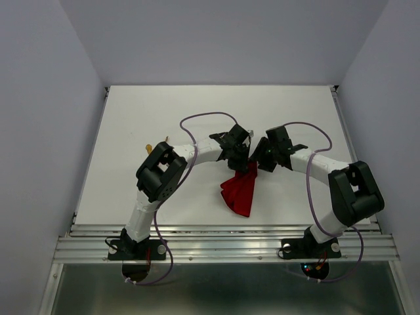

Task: Fold the napkin into a case and place the utensils inside
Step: Fold the 2/3-rectangle-folded napkin at the center of the board.

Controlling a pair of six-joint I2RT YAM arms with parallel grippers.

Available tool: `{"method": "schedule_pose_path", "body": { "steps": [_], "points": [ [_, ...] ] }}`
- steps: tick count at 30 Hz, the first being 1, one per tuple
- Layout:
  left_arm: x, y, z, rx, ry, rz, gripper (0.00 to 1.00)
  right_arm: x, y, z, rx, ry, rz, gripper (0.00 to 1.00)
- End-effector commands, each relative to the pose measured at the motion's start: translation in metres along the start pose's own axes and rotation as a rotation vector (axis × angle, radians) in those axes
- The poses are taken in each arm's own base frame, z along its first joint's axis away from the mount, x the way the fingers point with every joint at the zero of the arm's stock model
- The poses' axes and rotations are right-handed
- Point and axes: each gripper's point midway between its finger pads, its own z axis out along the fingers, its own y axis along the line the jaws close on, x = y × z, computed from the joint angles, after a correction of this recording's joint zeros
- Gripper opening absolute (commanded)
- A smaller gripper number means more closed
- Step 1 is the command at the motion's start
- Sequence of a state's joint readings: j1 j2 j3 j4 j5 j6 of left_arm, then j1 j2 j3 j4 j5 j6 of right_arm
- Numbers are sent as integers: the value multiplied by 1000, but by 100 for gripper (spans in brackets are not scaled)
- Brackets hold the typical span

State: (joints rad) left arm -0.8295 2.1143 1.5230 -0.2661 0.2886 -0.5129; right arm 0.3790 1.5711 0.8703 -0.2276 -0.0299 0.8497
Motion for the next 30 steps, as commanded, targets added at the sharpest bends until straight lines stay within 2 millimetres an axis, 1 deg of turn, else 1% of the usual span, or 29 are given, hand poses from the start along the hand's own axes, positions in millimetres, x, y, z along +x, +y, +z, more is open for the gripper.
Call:
{"method": "schedule_pose_path", "body": {
  "steps": [1,3,4,10,17,25,26,28,29,30],
  "points": [
    [-6,-9,-2,29,-17,27,0,-7,9,-4,-28,-19,-21,61],
    [-6,-9,-2,31,-16,27,0,-5,8,-1,-28,-3,-42,63],
    [-7,-9,-2,32,-18,27,0,-4,11,0,-38,8,-50,63],
    [-10,-15,-6,52,-29,33,0,4,2,13,-6,47,-72,64],
    [-10,-18,-8,66,-29,49,0,4,-2,23,18,57,-85,59],
    [-13,-20,-10,75,-36,61,0,5,-4,27,30,66,-93,45],
    [-12,-21,-10,77,-34,62,0,6,-5,27,32,67,-93,41],
    [-14,-22,-10,78,-36,64,0,6,-5,27,32,67,-90,37],
    [-15,-22,-10,79,-39,64,0,7,-7,27,37,68,-89,31],
    [-15,-23,-10,78,-39,65,0,6,-6,26,34,67,-87,28]
  ]
}}
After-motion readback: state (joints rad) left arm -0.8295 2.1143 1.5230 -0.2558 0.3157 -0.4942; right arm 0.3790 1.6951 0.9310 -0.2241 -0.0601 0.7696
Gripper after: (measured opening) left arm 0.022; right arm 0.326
